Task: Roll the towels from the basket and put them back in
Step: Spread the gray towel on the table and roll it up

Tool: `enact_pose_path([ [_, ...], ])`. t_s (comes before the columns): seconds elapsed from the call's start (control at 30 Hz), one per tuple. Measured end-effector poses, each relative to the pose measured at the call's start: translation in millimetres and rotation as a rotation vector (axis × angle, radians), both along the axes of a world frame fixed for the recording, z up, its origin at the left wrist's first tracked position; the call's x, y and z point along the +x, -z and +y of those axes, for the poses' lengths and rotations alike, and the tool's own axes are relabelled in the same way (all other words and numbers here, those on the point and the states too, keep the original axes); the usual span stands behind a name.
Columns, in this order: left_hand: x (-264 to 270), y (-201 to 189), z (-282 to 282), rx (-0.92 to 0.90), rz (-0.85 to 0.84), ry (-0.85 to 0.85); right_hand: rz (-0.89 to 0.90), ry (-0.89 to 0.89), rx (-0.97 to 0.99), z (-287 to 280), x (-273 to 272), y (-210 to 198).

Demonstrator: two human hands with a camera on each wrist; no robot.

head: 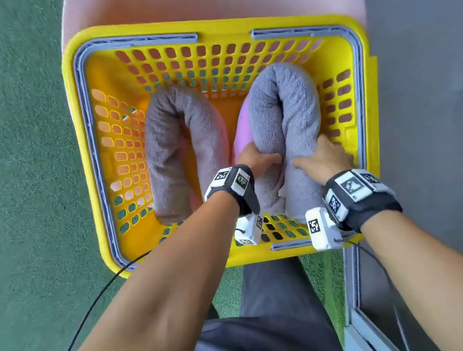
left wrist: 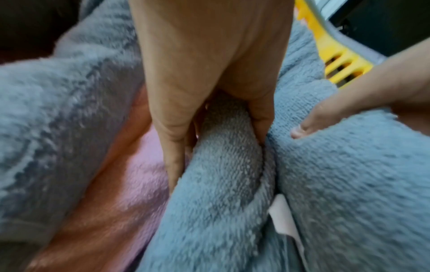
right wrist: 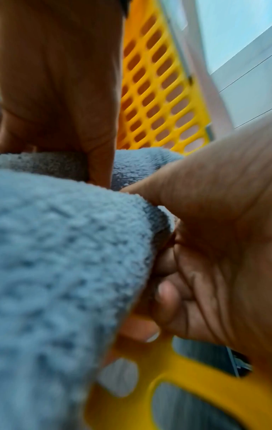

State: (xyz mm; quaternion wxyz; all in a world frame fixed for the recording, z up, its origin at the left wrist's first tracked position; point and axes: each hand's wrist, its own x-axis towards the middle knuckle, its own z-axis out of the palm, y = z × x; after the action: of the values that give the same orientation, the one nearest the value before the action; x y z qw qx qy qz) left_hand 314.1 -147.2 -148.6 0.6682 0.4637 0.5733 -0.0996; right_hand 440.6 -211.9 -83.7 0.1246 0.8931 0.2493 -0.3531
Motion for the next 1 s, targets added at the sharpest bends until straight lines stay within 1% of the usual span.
enact_pose_path([
  [0.07, -25, -23, 14, 0.058, 0.005, 0.015, 0.051, 0.006, 0.104, 0, -11, -20],
  [0.13, -61, -52, 31, 0.144, 0.109, 0.059, 0.149, -0.009, 0.156, 6, -30, -31],
  [0.17, -80, -61, 39, 0.195, 0.198, 0.072, 0.2, -0.019, 0.179, 11, -42, -32],
  [0.23, -117, -74, 53, 0.306, 0.364, 0.09, 0.295, -0.03, 0.222, 29, -70, -25],
  [0.33, -149, -71, 68, 0.381, 0.532, 0.059, 0.367, -0.046, 0.216, 56, -110, 2],
  [0.4, -157, -59, 69, 0.331, 0.56, 0.044, 0.4, -0.001, 0.187, 66, -131, 21],
  [0.47, -156, -50, 64, 0.237, 0.541, 0.025, 0.383, -0.006, 0.121, 69, -144, 38],
  [0.57, -147, -43, 62, 0.177, 0.512, -0.066, 0.434, -0.017, 0.07, 69, -140, 49],
  [0.6, -145, -43, 63, 0.21, 0.508, -0.093, 0.447, -0.002, 0.078, 68, -132, 48],
  [0.63, -141, -47, 62, 0.295, 0.509, -0.101, 0.44, 0.022, 0.095, 68, -119, 49],
  [0.67, -136, -52, 61, 0.446, 0.511, -0.108, 0.417, 0.065, 0.124, 65, -104, 52],
  [0.7, -128, -60, 58, 0.638, 0.48, -0.122, 0.365, 0.107, 0.145, 62, -88, 56],
  [0.73, -116, -66, 55, 0.805, 0.395, -0.14, 0.313, 0.121, 0.139, 58, -72, 59],
  [0.77, -99, -68, 49, 0.879, 0.269, -0.14, 0.284, 0.112, 0.113, 53, -58, 66],
  [0.8, -79, -65, 42, 0.842, 0.139, -0.106, 0.294, 0.113, 0.089, 48, -46, 72],
  [0.83, -58, -58, 35, 0.717, 0.064, -0.043, 0.317, 0.104, 0.06, 43, -38, 81],
  [0.87, -39, -44, 30, 0.539, 0.057, 0.002, 0.367, 0.171, 0.043, 41, -33, 90],
  [0.9, -23, -31, 25, 0.363, 0.095, 0.005, 0.419, 0.211, 0.032, 39, -31, 98],
  [0.93, -12, -13, 24, 0.22, 0.145, -0.03, 0.441, 0.235, 0.044, 39, -29, 105],
  [0.97, -5, 2, 21, 0.109, 0.192, -0.053, 0.442, 0.294, 0.069, 38, -27, 116],
  [1.0, -2, 14, 20, 0.035, 0.22, -0.086, 0.432, 0.357, 0.084, 38, -25, 127],
])
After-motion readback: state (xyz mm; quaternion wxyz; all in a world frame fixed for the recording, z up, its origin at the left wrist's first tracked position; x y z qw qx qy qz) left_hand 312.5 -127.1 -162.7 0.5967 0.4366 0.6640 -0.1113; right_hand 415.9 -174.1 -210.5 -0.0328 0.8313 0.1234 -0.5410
